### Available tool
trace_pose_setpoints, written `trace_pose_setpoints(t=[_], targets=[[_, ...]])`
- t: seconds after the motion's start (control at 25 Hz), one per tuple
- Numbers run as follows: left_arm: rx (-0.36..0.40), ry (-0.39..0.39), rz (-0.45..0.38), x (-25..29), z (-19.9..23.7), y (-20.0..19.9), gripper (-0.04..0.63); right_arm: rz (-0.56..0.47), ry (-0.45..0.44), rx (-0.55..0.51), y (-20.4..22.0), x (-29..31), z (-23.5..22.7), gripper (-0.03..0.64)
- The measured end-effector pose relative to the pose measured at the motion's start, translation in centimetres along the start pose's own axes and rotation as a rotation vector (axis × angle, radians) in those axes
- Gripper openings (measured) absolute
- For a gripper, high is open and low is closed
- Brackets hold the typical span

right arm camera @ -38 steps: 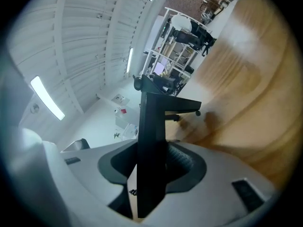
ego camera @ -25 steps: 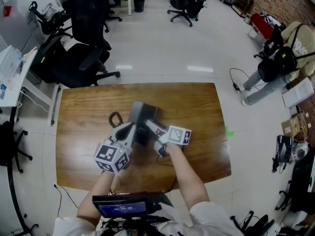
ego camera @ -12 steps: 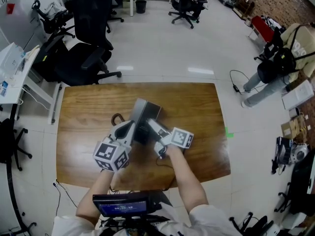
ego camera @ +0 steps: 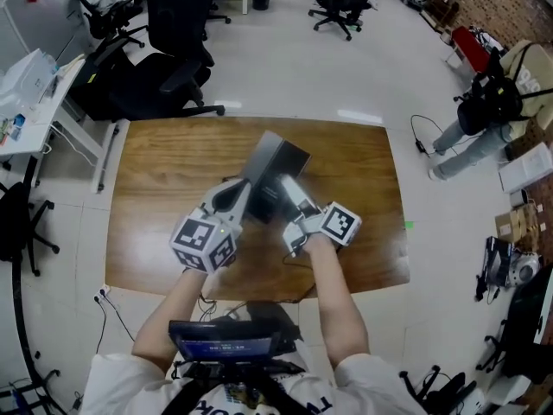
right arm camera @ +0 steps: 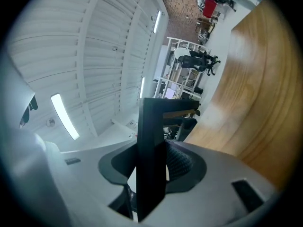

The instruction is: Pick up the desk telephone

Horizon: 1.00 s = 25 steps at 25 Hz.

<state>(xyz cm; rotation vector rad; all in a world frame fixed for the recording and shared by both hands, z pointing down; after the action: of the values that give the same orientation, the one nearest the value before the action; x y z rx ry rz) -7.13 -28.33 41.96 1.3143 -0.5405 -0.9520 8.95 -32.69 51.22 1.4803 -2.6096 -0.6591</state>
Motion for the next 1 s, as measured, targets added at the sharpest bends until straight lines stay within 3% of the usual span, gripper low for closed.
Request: trace_pose_setpoints(t=[0.4,0.64,1.0], targets=[[0.016,0.002,-0.049,-5.3,-0.8,-3.1,-0.008,-0.15,-0.056,0.085,1.7,-3.8,5.6,0.166],[0.055,-0.008,-0.111,-8.7,-1.0,-6.1,-0.007,-0.228,-0.101,0.052,1.9,-6.2,10.4,0.166],[0.05,-0.001,-0.167,-14.5,-2.8,-8.4,-0.008,-0.305,-0.129,0.057,3.9,-10.8,15.8,0.166]])
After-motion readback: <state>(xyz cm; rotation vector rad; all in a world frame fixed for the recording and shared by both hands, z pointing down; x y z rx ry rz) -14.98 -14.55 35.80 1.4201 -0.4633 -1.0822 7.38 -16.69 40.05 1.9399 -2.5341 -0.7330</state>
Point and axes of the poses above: the fingertips, and each gripper's own axes: x forward along the fingers, z to its left, y out of its underside, the point moved 5 cm from there along -x, backward along the fingers, and after that the axes turned 12 degrees about -z, right-handed, at the moved point
